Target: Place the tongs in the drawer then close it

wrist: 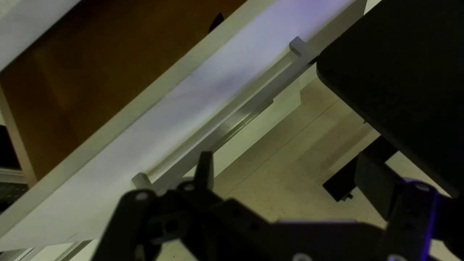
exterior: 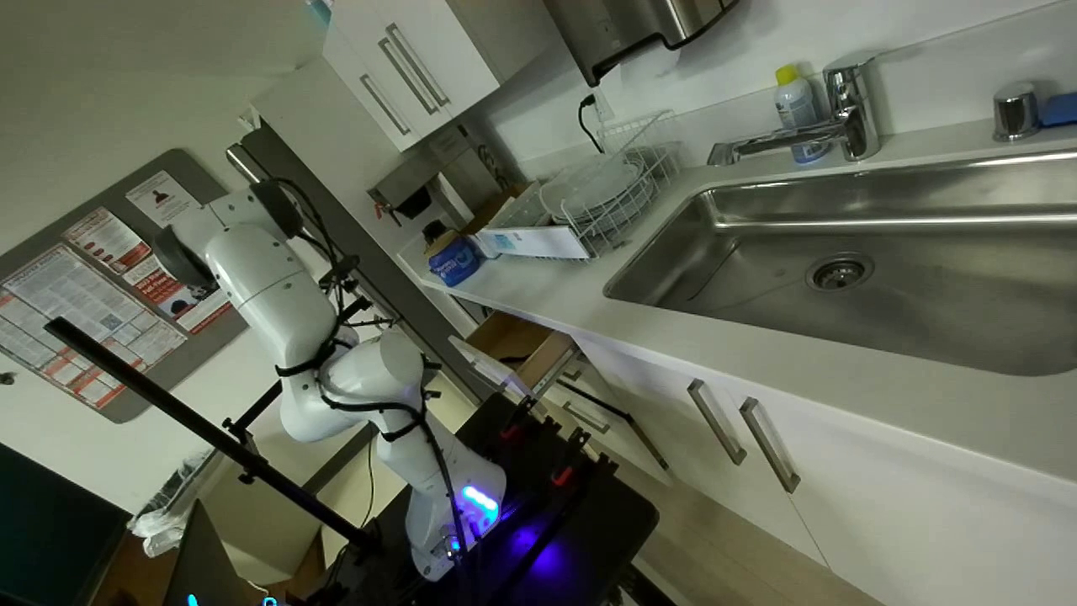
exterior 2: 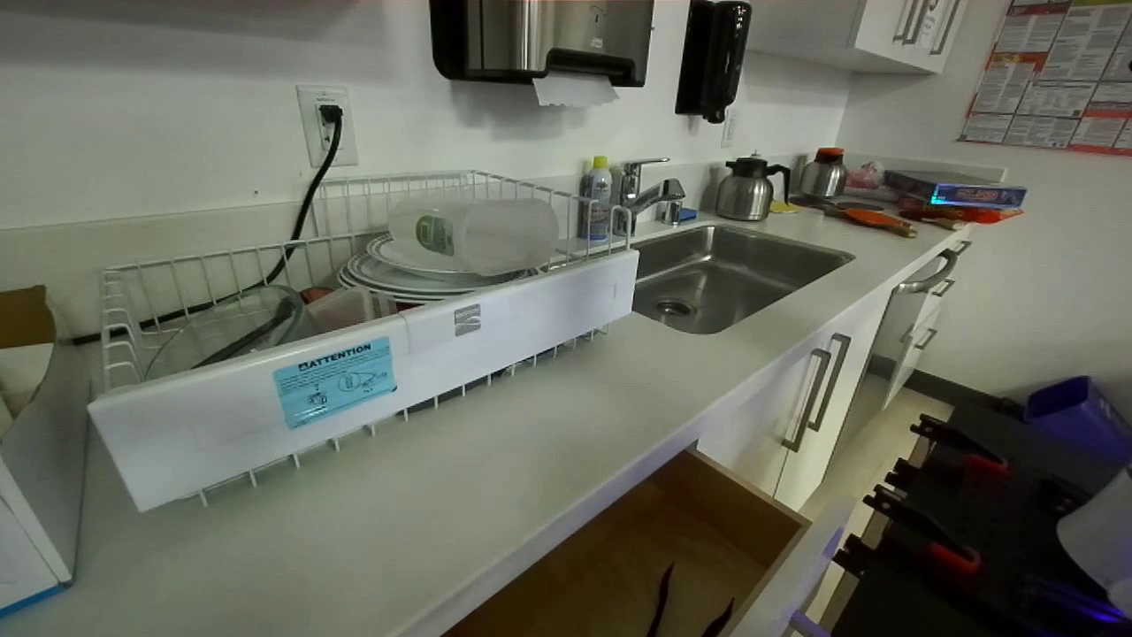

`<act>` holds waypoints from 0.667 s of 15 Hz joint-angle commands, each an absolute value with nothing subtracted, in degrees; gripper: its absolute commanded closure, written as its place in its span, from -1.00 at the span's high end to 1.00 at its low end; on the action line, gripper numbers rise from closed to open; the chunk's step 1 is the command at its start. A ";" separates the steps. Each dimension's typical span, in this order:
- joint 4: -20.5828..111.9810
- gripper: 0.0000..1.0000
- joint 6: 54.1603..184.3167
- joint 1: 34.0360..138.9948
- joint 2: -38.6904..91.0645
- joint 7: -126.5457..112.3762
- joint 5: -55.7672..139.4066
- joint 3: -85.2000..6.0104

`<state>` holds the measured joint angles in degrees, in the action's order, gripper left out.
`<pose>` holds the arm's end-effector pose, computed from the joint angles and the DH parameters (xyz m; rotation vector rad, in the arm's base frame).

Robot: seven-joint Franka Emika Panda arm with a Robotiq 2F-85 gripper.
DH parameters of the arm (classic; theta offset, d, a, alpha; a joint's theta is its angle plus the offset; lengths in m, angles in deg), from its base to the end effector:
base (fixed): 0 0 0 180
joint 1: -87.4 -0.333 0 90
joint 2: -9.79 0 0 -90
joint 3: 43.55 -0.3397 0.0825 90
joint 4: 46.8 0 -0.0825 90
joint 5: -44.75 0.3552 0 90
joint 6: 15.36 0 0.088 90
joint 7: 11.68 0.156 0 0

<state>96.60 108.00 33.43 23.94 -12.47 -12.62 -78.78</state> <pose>0.0607 0.3996 0.1905 0.9130 2.2926 0.0559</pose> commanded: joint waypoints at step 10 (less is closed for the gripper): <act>95.72 1.00 104.59 30.57 29.21 -24.30 -21.42 -78.90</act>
<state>95.78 104.60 30.58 29.21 -24.30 -21.53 -78.88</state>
